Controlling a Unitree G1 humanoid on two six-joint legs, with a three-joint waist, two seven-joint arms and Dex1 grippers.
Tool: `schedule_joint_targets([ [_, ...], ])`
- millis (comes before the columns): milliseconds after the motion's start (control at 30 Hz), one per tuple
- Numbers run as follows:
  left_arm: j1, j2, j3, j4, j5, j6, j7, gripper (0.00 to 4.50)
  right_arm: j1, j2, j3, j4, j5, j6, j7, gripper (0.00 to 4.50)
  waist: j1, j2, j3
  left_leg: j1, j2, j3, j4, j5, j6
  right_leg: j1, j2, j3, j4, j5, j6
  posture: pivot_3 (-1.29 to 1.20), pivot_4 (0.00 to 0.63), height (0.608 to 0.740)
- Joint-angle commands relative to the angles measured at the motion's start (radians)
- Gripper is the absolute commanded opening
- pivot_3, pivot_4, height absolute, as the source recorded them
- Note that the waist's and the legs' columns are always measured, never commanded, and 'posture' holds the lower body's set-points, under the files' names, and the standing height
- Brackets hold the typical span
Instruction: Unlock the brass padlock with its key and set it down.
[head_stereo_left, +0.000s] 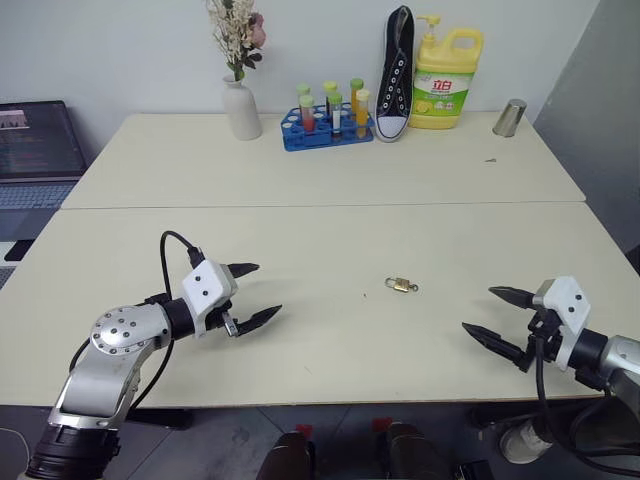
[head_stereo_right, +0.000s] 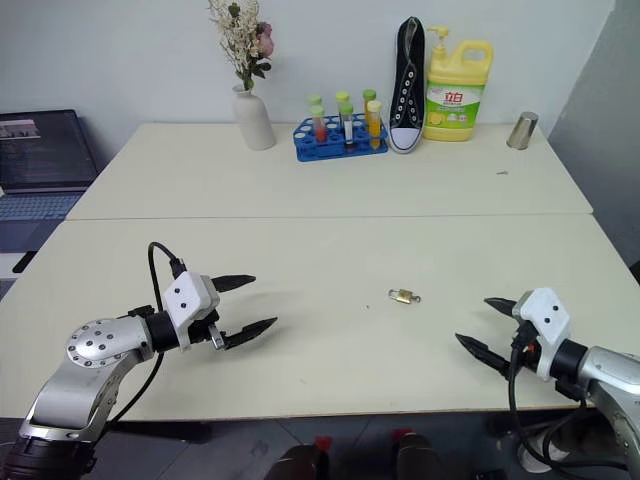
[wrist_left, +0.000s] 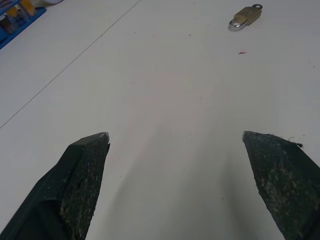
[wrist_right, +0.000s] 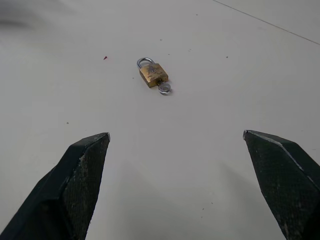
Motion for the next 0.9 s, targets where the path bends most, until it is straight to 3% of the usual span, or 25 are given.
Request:
schedule_joint_targets([
  [33, 0.012, 0.003, 0.011, -0.023, -0.012, -0.03, -0.015, 4.5, -0.006, 0.003, -0.013, -0.017, -0.003, -0.009, 0.008, 4.49, 0.0, 0.0, 0.0, 0.0, 0.0, 0.0, 0.0, 0.0, 0.0, 0.0, 0.0, 0.0, 0.0, 0.0, 0.0, 0.0, 0.15, 0.74],
  [600, -0.007, -0.032, 0.06, -0.01, -0.105, -0.014, -0.042, 4.5, -0.046, 0.027, 0.016, 0.018, -0.041, -0.027, 0.008, 4.49, 0.0, 0.0, 0.0, 0.0, 0.001, 0.0, 0.0, 0.0, 0.0, 0.0, 0.0, 0.0, 0.0, 0.0, 0.0, 0.0, 0.15, 0.74],
  [900, -0.081, -0.057, -0.039, -0.003, -0.094, -0.022, -0.11, 4.5, -0.034, 0.049, 0.029, -0.027, -0.038, -0.011, -0.017, 4.49, 0.0, 0.0, 0.0, 0.0, 0.0, 0.0, 0.0, 0.0, 0.0, 0.0, 0.0, 0.0, 0.0, 0.0, 0.0, 0.0, 0.15, 0.74],
])
